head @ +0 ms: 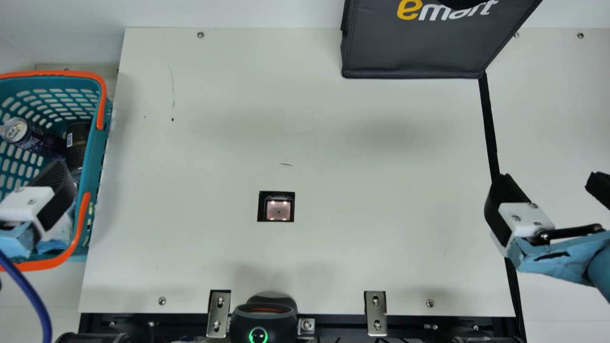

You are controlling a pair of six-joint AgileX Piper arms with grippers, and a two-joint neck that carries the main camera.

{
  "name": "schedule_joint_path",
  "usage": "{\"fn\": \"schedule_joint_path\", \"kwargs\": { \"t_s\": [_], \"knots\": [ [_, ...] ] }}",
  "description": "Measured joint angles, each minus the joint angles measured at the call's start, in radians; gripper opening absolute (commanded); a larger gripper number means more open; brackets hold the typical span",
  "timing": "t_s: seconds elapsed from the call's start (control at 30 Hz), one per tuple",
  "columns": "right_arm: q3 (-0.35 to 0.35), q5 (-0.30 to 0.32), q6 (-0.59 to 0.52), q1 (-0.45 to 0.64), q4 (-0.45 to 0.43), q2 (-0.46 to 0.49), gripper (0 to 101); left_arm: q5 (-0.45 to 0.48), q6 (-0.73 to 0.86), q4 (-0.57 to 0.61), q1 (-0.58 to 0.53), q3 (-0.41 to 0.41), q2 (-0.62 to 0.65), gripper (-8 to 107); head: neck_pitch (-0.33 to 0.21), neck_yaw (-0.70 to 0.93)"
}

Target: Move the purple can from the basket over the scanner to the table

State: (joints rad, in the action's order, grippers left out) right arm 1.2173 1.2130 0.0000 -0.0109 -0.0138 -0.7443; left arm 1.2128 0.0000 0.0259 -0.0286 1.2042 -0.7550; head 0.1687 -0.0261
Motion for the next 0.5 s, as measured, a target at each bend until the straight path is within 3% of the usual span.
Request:
{"fn": "schedule_joint_path", "kwargs": {
  "t_s": [0.1, 0.37, 0.5],
  "knots": [
    [0.0, 0.0, 0.0, 0.0, 0.0, 0.0, 95, 0.0, 0.0, 0.0, 0.0, 0.0, 0.0, 63, 0.0, -0.002],
    [0.0, 0.0, 0.0, 0.0, 0.0, 0.0, 95, 0.0, 0.0, 0.0, 0.0, 0.0, 0.0, 90, 0.0, -0.002],
    [0.0, 0.0, 0.0, 0.0, 0.0, 0.0, 95, 0.0, 0.0, 0.0, 0.0, 0.0, 0.0, 90, 0.0, -0.002]
  ]
}}
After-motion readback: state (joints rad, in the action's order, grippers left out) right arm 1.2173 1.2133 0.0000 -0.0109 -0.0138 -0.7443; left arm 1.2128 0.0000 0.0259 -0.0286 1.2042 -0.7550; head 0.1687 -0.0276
